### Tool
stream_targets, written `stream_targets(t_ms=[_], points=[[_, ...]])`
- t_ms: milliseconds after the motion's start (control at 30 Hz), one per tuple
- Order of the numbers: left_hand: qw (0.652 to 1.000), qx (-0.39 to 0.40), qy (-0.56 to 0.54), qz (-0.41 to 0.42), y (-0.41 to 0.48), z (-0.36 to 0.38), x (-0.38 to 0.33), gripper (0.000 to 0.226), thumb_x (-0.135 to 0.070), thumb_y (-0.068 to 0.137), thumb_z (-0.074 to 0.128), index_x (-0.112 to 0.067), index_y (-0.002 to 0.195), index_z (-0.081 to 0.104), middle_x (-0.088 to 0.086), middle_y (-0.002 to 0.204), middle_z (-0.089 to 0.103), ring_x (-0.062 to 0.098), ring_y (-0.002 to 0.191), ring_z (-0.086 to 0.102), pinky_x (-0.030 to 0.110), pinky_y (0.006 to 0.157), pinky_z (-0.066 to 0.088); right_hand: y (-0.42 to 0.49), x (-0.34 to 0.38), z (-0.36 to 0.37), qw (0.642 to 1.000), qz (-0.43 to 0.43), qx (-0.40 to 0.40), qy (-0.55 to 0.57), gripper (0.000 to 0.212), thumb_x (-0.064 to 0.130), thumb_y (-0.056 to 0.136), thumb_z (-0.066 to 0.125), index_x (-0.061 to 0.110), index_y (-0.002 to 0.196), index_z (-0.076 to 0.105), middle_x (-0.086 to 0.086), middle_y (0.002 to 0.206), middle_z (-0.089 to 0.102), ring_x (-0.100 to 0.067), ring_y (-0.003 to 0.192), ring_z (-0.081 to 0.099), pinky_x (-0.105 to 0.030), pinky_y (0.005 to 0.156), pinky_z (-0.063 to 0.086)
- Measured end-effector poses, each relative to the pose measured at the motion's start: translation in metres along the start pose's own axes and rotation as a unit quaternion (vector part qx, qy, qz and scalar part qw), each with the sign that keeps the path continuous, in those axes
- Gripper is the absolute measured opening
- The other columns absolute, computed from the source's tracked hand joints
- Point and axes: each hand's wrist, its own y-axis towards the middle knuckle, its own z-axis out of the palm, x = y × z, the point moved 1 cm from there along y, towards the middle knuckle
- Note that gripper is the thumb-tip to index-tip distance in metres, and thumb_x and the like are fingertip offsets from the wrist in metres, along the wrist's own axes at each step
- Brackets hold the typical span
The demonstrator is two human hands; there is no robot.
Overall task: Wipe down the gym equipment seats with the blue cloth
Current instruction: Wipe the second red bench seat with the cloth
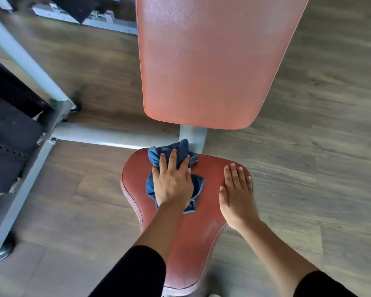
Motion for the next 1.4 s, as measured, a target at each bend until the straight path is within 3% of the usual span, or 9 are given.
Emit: stream_targets(t_ms=[233, 500, 600, 700, 767, 1000, 1200, 1300, 1400], points=[[0.983, 0.026, 0.007, 0.18, -0.055, -0.012, 0.011, 0.041, -0.037, 0.093, 0.035, -0.035, 0.13, 0.054, 0.002, 0.146, 0.042, 0.033, 0.135, 0.037, 0.052, 0.101, 0.04, -0.001, 0.003, 0.001, 1.0, 0.002, -0.005, 0.015, 0.077, 0.044, 0.083, -0.007, 0.013, 0.153, 0.003, -0.003, 0.161, -0.006, -0.018, 0.147, -0.014, -0.037, 0.118, -0.012], [0.999, 0.006, -0.006, -0.036, -0.007, -0.008, 0.026, 0.038, -0.031, 0.096, 0.043, -0.029, 0.131, 0.056, 0.005, 0.15, 0.037, 0.037, 0.139, 0.028, 0.057, 0.108, 0.029, -0.008, 0.008, -0.003, 0.997, 0.04, 0.056, 0.021, 0.057, 0.031, 0.102, 0.016, 0.016, 0.152, -0.006, -0.003, 0.159, -0.016, -0.02, 0.146, -0.018, -0.038, 0.119, -0.012], [0.999, 0.037, -0.005, 0.014, -0.02, -0.005, 0.005, 0.041, -0.034, 0.096, 0.042, -0.032, 0.136, 0.049, 0.003, 0.154, 0.029, 0.034, 0.141, 0.022, 0.054, 0.111, 0.022, -0.006, 0.01, -0.007, 0.996, 0.045, 0.072, 0.026, 0.058, 0.031, 0.103, 0.018, 0.016, 0.152, -0.009, -0.002, 0.159, -0.019, -0.02, 0.145, -0.021, -0.038, 0.118, -0.014], [0.99, 0.064, 0.0, 0.129, -0.057, -0.011, 0.005, 0.043, -0.035, 0.095, 0.039, -0.034, 0.137, 0.047, 0.002, 0.153, 0.031, 0.033, 0.141, 0.025, 0.054, 0.109, 0.03, -0.006, 0.011, -0.007, 0.996, 0.046, 0.077, 0.031, 0.057, 0.032, 0.102, 0.015, 0.016, 0.151, -0.009, -0.003, 0.159, -0.02, -0.021, 0.145, -0.022, -0.038, 0.117, -0.015], [0.988, 0.05, -0.008, 0.149, -0.073, -0.017, 0.019, 0.043, -0.034, 0.093, 0.041, -0.033, 0.135, 0.05, 0.002, 0.15, 0.036, 0.034, 0.139, 0.031, 0.054, 0.105, 0.036, -0.008, 0.012, -0.005, 0.995, 0.051, 0.073, 0.034, 0.061, 0.037, 0.096, 0.008, 0.015, 0.152, -0.008, -0.003, 0.159, -0.018, -0.021, 0.145, -0.021, -0.036, 0.116, -0.016], [0.999, 0.009, -0.012, -0.047, -0.017, -0.011, 0.019, 0.045, -0.036, 0.093, 0.032, -0.03, 0.132, 0.055, 0.004, 0.149, 0.038, 0.036, 0.137, 0.032, 0.056, 0.107, 0.031, -0.008, 0.012, -0.006, 0.995, 0.051, 0.078, 0.03, 0.068, 0.042, 0.089, 0.003, 0.016, 0.152, -0.007, -0.003, 0.159, -0.017, -0.021, 0.146, -0.019, -0.035, 0.116, -0.016], [0.998, 0.048, -0.023, 0.019, -0.045, -0.008, -0.012, 0.046, -0.038, 0.091, 0.036, -0.035, 0.136, 0.048, 0.002, 0.152, 0.033, 0.033, 0.139, 0.03, 0.055, 0.105, 0.033, -0.008, 0.008, -0.012, 0.995, 0.039, 0.079, 0.044, 0.075, 0.048, 0.084, -0.006, 0.016, 0.152, -0.004, -0.002, 0.16, -0.013, -0.021, 0.146, -0.016, -0.038, 0.119, -0.01], [0.99, 0.055, -0.129, 0.014, -0.055, -0.022, -0.013, 0.05, -0.037, 0.091, 0.035, -0.037, 0.141, 0.039, 0.002, 0.153, 0.033, 0.03, 0.141, 0.027, 0.052, 0.107, 0.033, -0.007, 0.012, -0.019, 0.992, 0.057, 0.094, 0.067, 0.065, 0.04, 0.092, 0.004, 0.016, 0.153, 0.001, -0.002, 0.16, -0.009, -0.02, 0.147, -0.013, -0.038, 0.12, -0.008], [0.981, -0.013, -0.192, -0.02, -0.051, -0.036, 0.002, 0.05, -0.029, 0.09, 0.041, -0.029, 0.139, 0.047, 0.006, 0.139, 0.05, 0.031, 0.123, 0.048, 0.048, 0.095, 0.047, -0.005, 0.022, -0.027, 0.991, 0.088, 0.08, 0.068, 0.057, 0.037, 0.101, 0.019, 0.012, 0.152, 0.015, -0.008, 0.161, 0.006, -0.023, 0.148, 0.0, -0.039, 0.121, -0.001]])
